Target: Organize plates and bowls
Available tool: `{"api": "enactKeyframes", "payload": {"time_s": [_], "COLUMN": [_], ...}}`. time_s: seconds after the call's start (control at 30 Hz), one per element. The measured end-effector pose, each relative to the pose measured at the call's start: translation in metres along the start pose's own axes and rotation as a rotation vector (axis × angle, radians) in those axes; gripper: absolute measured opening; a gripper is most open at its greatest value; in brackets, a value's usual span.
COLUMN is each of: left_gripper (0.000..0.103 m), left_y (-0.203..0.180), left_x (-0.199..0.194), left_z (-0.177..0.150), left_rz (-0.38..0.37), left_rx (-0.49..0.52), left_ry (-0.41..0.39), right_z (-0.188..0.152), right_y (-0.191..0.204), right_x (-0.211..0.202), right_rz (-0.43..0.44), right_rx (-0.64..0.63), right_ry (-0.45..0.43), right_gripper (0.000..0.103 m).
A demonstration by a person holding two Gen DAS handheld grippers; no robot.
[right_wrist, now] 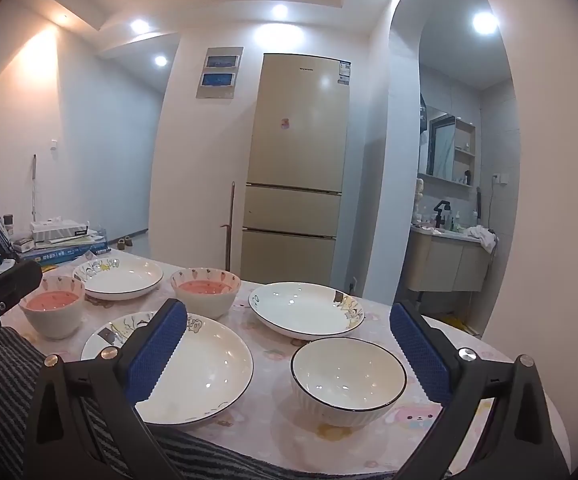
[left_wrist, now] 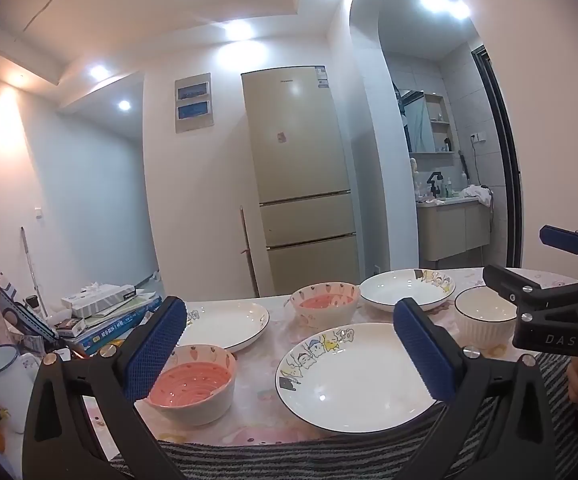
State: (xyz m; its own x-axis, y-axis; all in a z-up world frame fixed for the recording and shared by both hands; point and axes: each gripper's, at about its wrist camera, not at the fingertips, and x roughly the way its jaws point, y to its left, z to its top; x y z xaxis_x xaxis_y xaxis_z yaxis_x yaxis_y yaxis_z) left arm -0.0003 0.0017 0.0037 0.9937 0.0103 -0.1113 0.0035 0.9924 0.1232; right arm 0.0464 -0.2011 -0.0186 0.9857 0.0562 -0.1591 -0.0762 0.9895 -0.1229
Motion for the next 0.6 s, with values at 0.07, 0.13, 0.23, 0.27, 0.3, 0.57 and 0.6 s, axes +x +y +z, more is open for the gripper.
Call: {"api": "enactKeyframes", "payload": {"time_s": [0.07, 0.13, 0.23, 0.27, 0.3, 0.57, 0.6], "left_gripper": [0.103, 0.103, 0.103, 0.103, 0.103, 0.103, 0.103], "left_y": [0.0, 0.0, -0.002, -0.002, -0.001, -0.005, -0.006], "left_x": [0.0, 0.001, 0.001, 0.001, 0.0, 0.005, 0.005], "left_z": [0.0, 0.0, 0.0, -0.001, 0.0, -0.002, -0.002], "left_rz": [-0.004, 0.004, 0.005, 0.005, 0.004, 0.006, 0.007], "left_rx": [0.005, 0.013, 0.017, 0.017, 0.016, 0.033, 0.034], "left_ry": [0.002, 0.007, 0.012, 0.011, 0.011, 0.031, 0.03], "right_z": [0.0, 0.0, -0.001, -0.001, -0.001, 0.0, -0.001], "right_y": [0.001, 0.0, 0.003, 0.003, 0.004, 0.017, 0.019], "right_x": [0.001, 0.001, -0.004, -0.005, -0.007, -0.01, -0.011], "right_rz": [-0.002, -0.014, -0.029, -0.037, -0.046, -0.066, -0.081], "right_rx": [-0.003, -0.001, -0.001, -0.004, -0.009, -0.079, -0.09], "right_ry": [0.013, 0.011, -0.017, -0.023, -0.026, -0.029, -0.029], "right_gripper": [0.103, 0.103, 0.103, 0.103, 0.103, 0.103, 0.103]}}
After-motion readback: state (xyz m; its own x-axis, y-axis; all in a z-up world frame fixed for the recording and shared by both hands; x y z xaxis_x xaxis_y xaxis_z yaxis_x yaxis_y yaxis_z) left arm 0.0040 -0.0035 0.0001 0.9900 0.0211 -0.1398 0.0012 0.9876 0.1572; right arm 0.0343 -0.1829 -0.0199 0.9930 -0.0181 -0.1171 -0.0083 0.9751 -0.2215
